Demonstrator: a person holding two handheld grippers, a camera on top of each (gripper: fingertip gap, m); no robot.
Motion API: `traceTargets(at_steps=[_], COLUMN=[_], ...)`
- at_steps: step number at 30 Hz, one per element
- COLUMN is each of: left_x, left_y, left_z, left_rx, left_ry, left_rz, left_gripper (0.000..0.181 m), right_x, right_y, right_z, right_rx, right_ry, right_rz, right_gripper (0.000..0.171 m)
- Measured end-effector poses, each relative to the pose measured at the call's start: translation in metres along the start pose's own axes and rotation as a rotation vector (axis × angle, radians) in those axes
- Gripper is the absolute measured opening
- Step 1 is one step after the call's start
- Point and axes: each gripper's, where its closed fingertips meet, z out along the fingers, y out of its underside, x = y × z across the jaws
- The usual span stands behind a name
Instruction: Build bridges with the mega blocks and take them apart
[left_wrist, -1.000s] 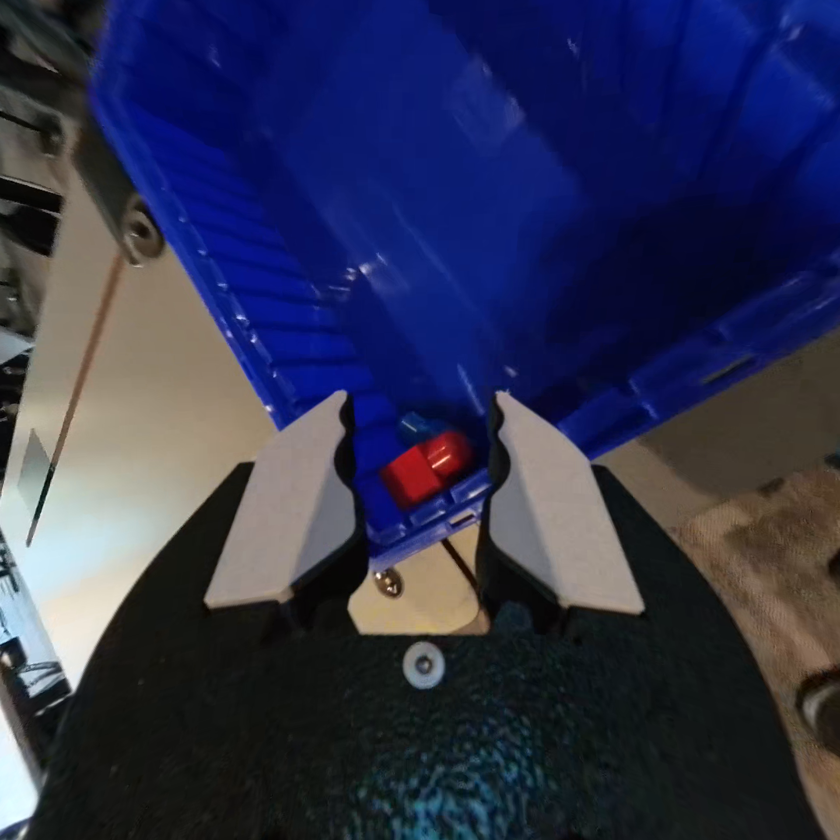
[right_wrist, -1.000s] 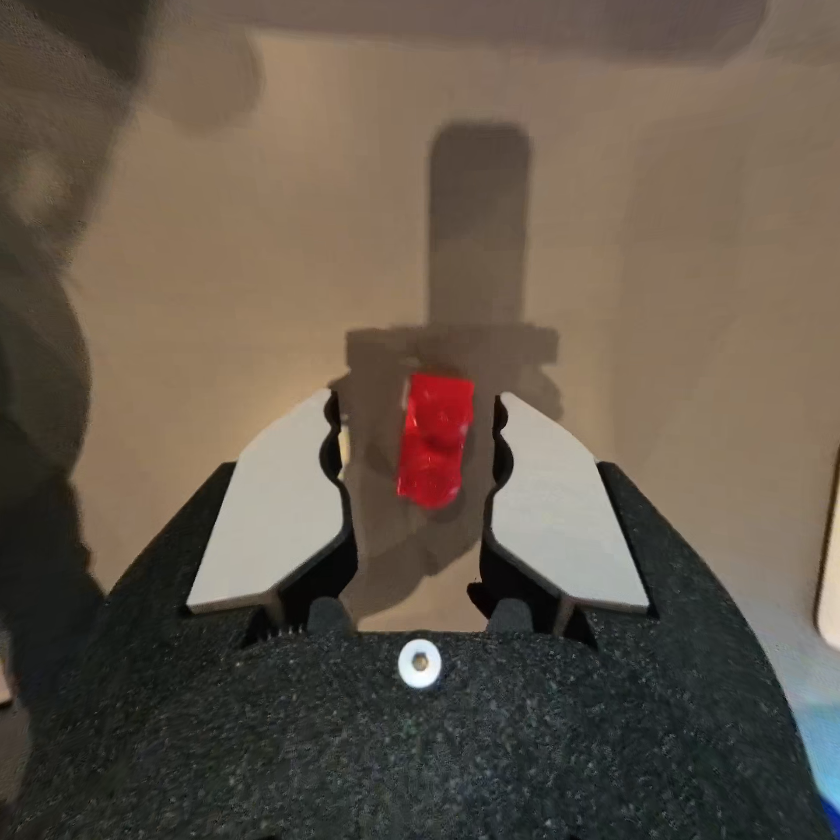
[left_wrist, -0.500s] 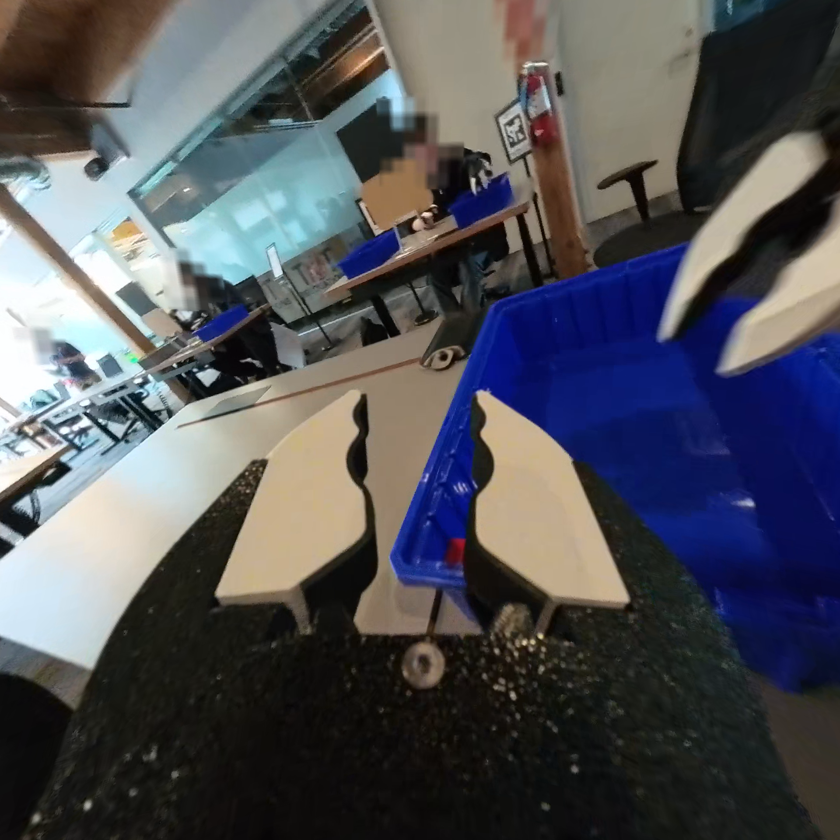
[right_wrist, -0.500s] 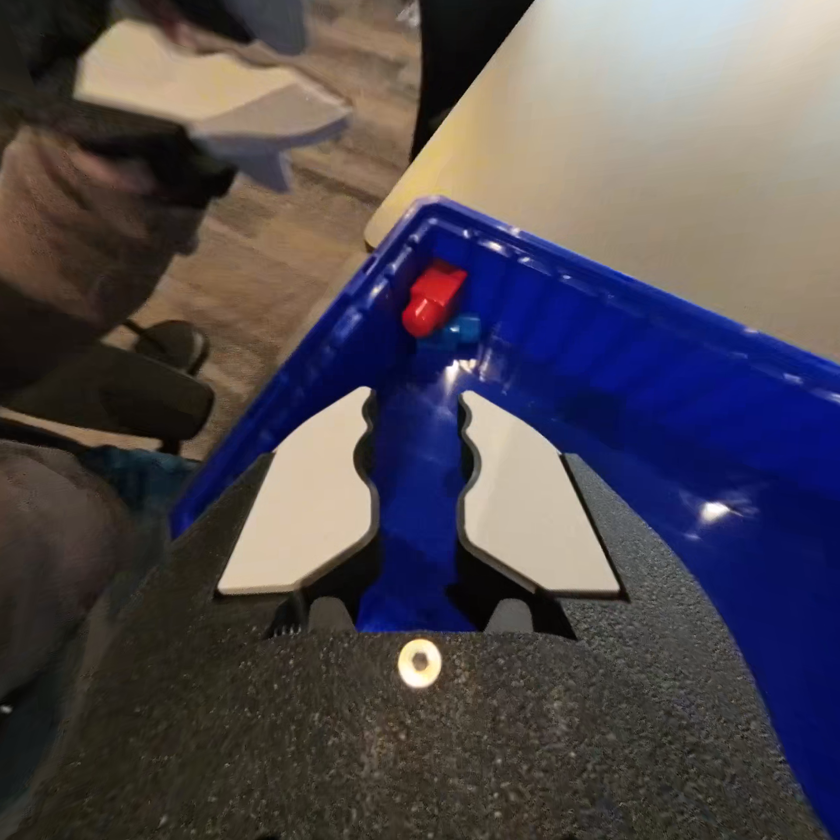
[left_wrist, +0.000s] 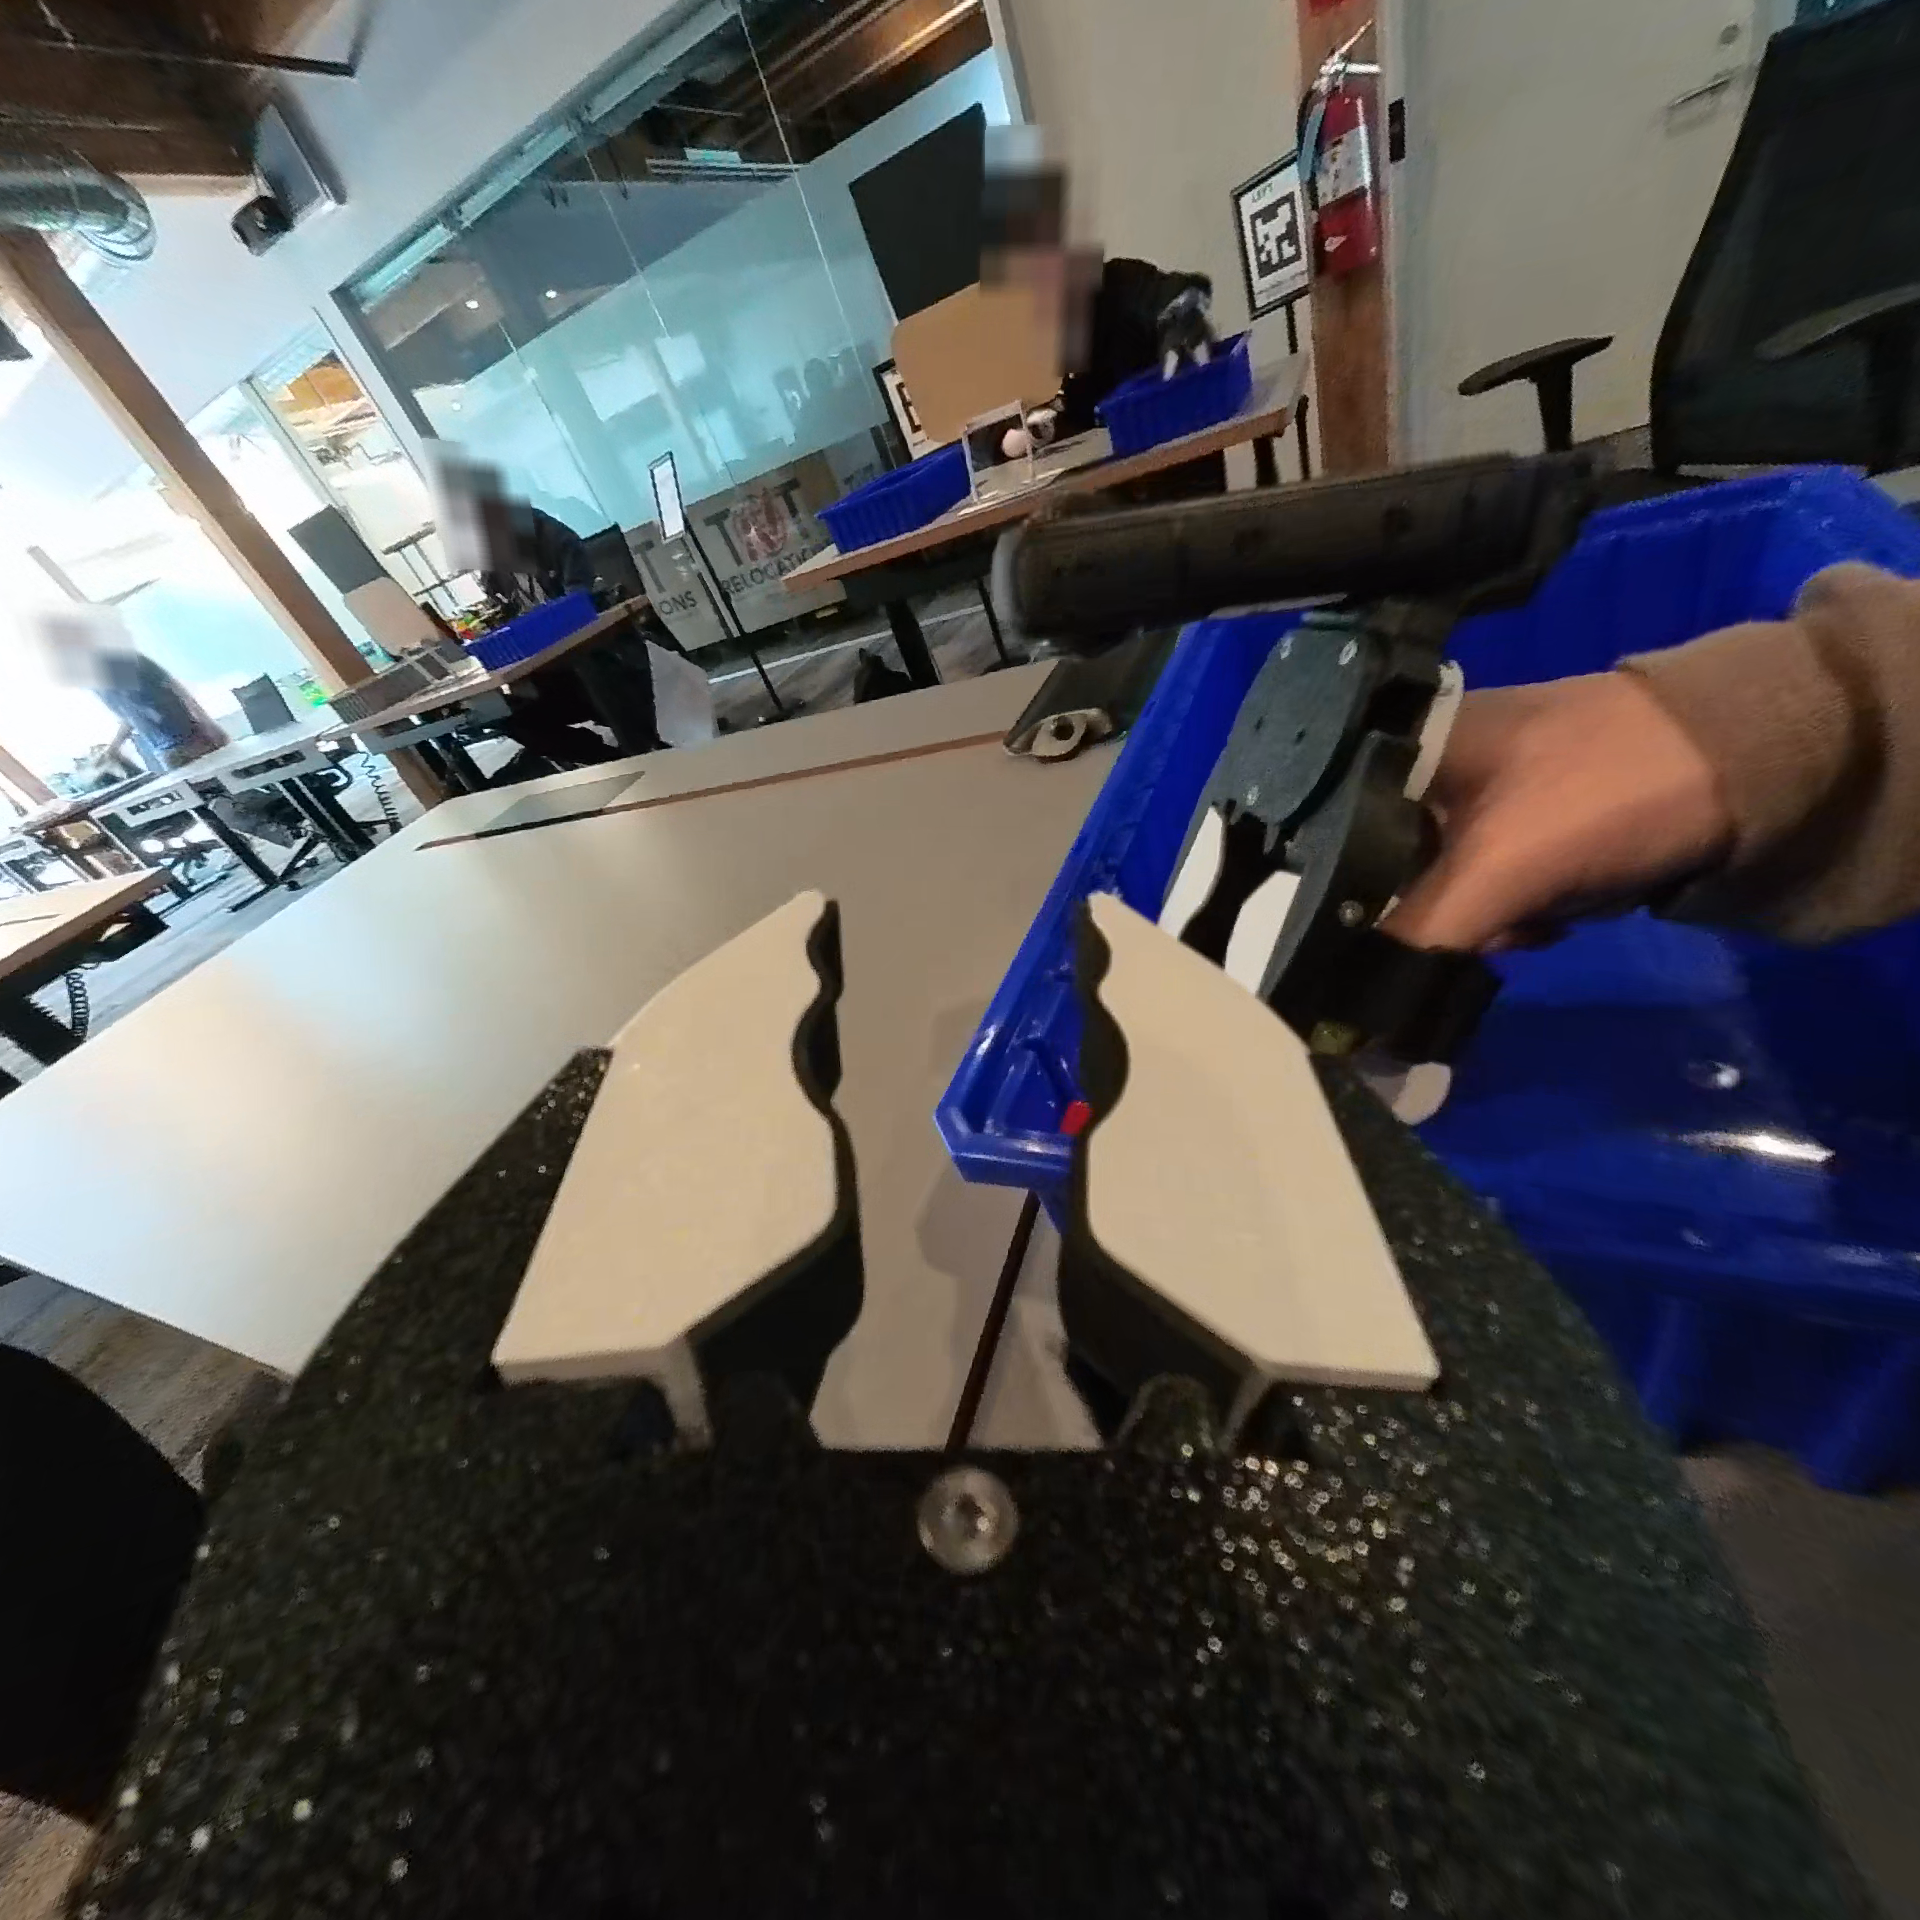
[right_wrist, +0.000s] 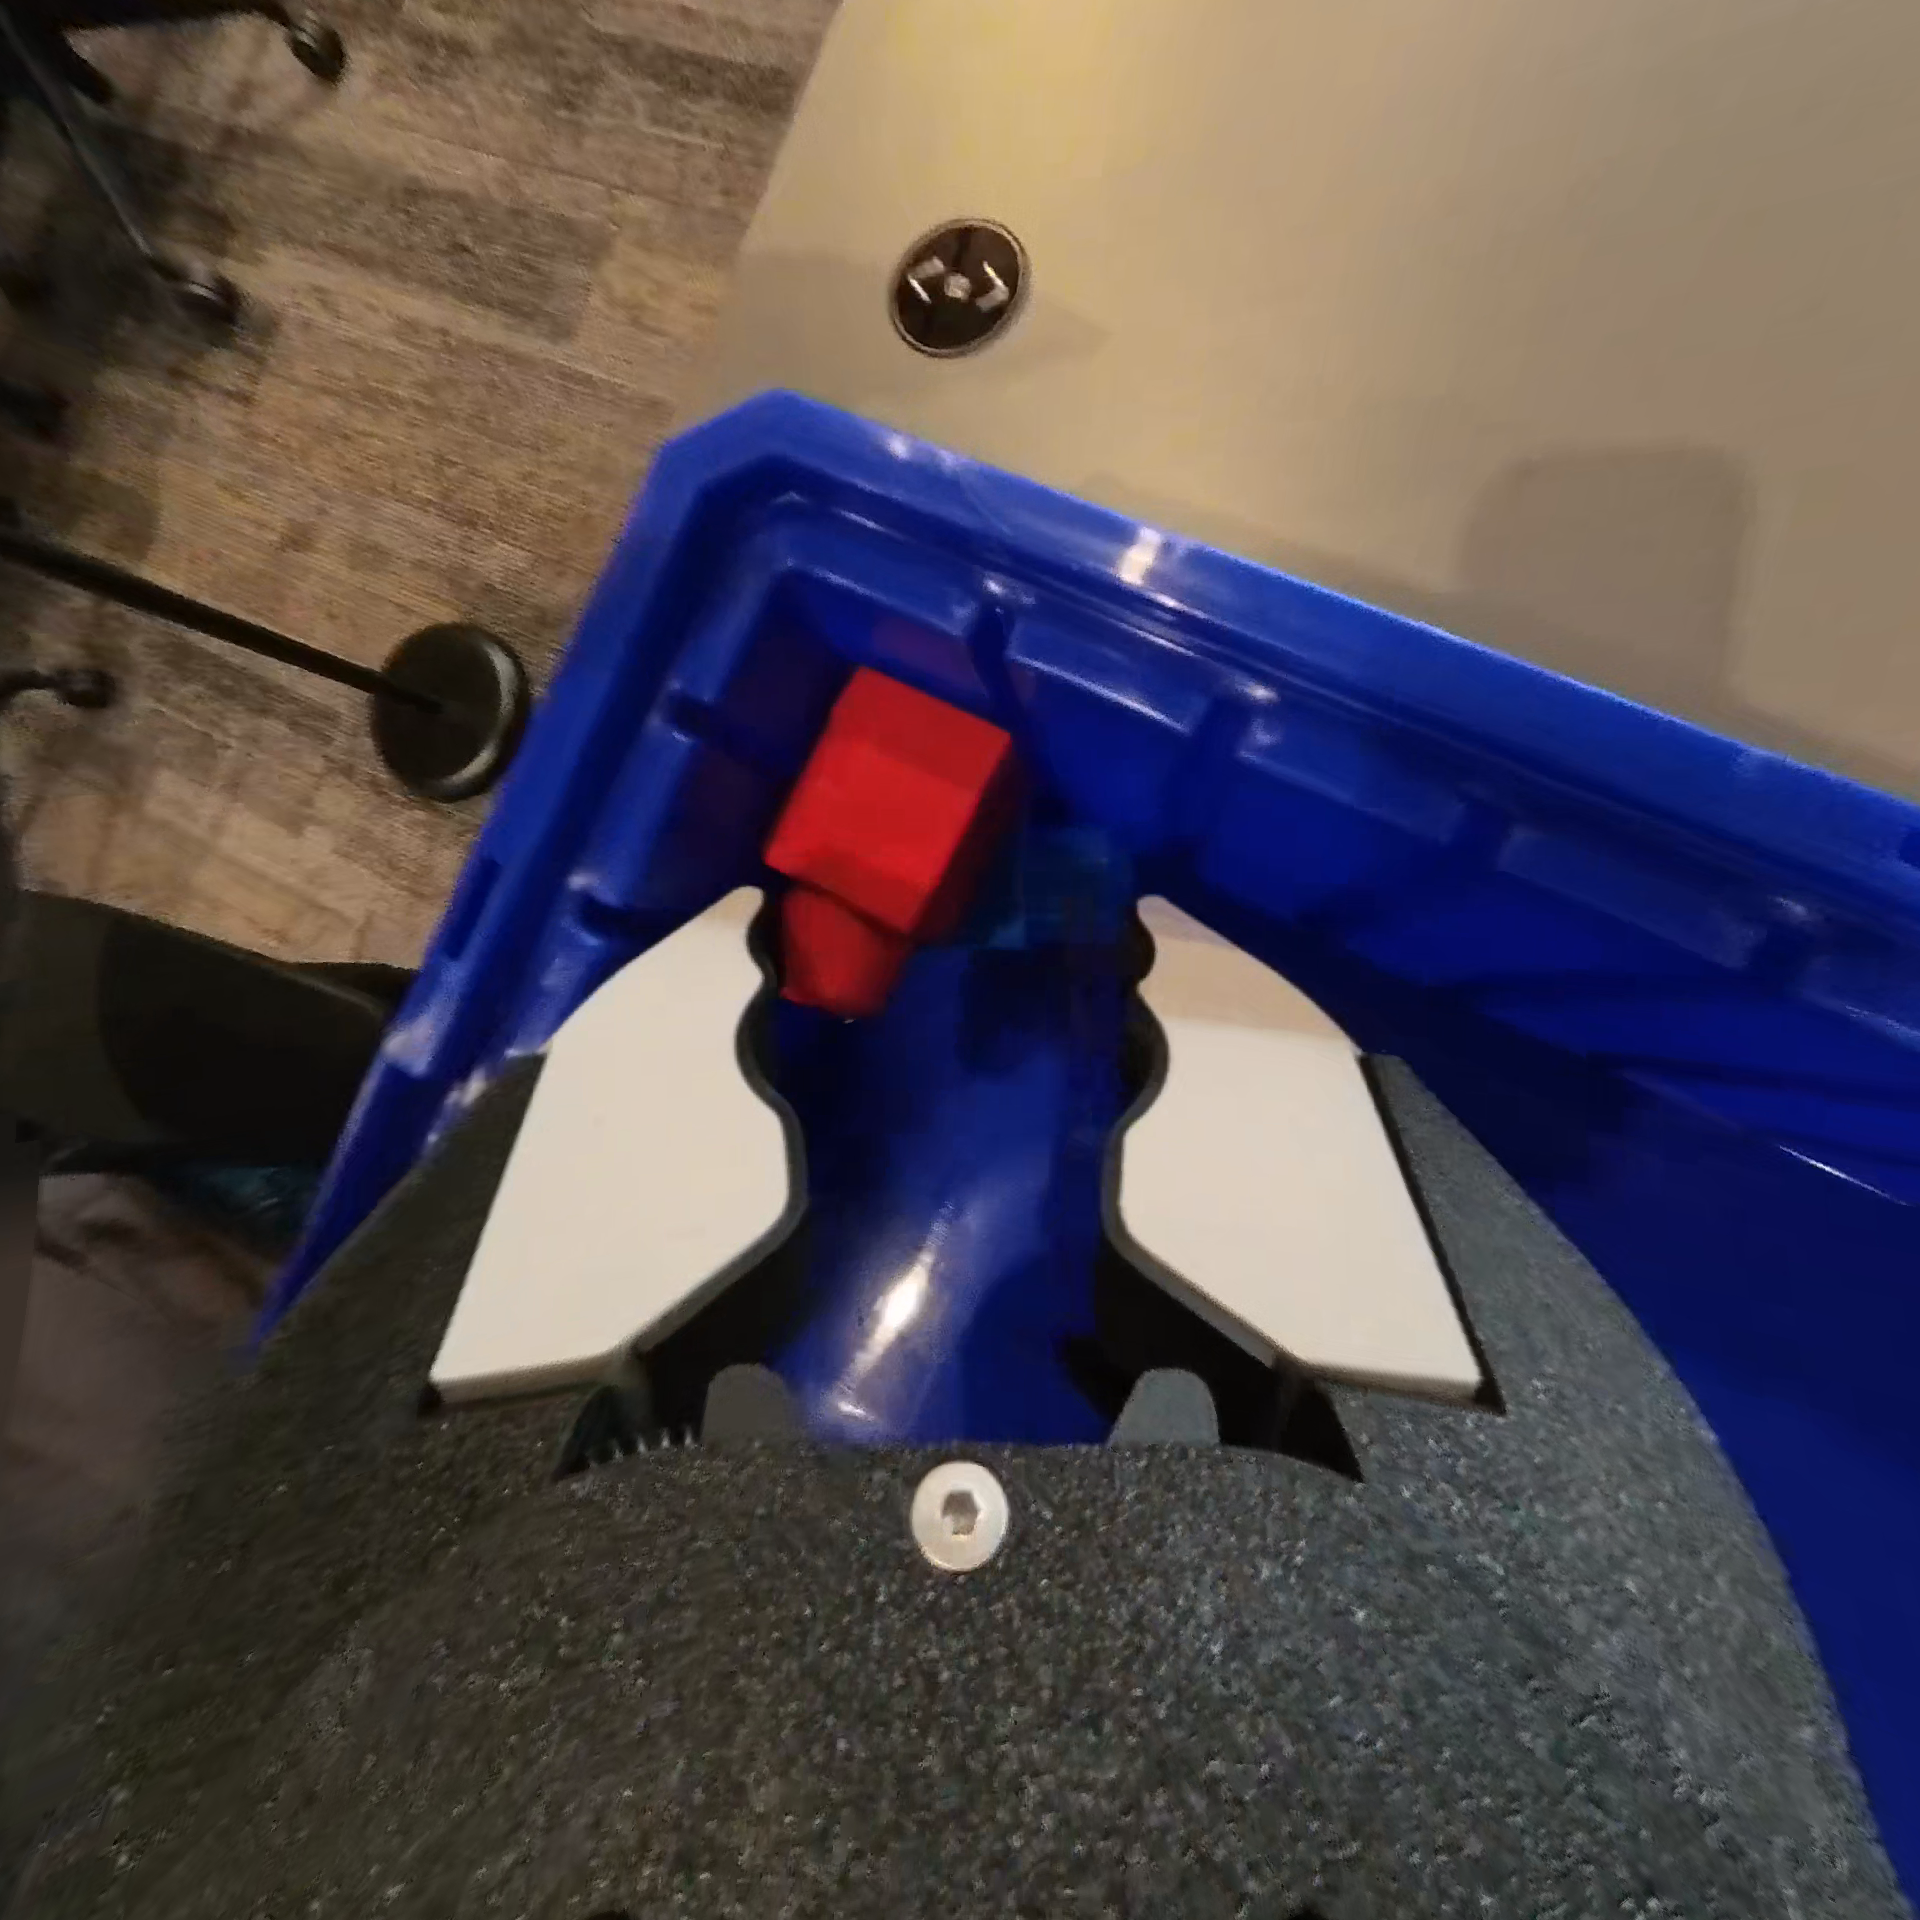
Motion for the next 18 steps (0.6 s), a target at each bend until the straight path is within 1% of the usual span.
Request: traceTargets(at_steps=[2,4,5,6,7,9,10,12,13,18], left_x=[0.001,0.001,0.002,0.002,0.003,0.005,0.006,0.008,0.009,0.012], left_y=[0.003,0.007,0.008,0.009,0.011,0.012,0.013,0.013,0.013,0.009], left_z=[0.001,0.000,-0.001,-0.002,-0.002,-0.003,-0.003,-0.003,-0.002,-0.002], left_rx=[-0.011,-0.021,-0.025,-0.028,-0.030,-0.029,-0.028,-0.027,-0.029,-0.036], left_ry=[0.006,0.014,0.017,0.021,0.028,0.043,0.047,0.056,0.060,0.056], left_rz=[0.022,0.040,0.044,0.043,0.039,0.030,0.027,0.022,0.022,0.070], left_gripper=[0.042,0.042,0.041,0.041,0.041,0.041,0.041,0.041,0.041,0.041], right_x=[0.008,0.025,0.034,0.041,0.045,0.043,0.040,0.038,0.043,0.056], right_y=[0.001,0.002,0.002,0.004,0.007,0.015,0.019,0.022,0.024,0.034], right_z=[-0.002,-0.012,-0.018,-0.024,-0.027,-0.025,-0.021,-0.014,-0.013,-0.017], right_rx=[-0.002,0.010,0.020,0.014,-0.006,-0.042,-0.048,-0.043,-0.049,-0.103], right_ry=[0.048,0.160,0.225,0.280,0.320,0.309,0.284,0.242,0.254,0.272], right_rz=[0.026,0.050,0.030,-0.003,-0.050,-0.111,-0.108,-0.064,-0.040,0.008], right_gripper=[0.063,0.062,0.062,0.054,0.053,0.055,0.059,0.064,0.069,0.074])
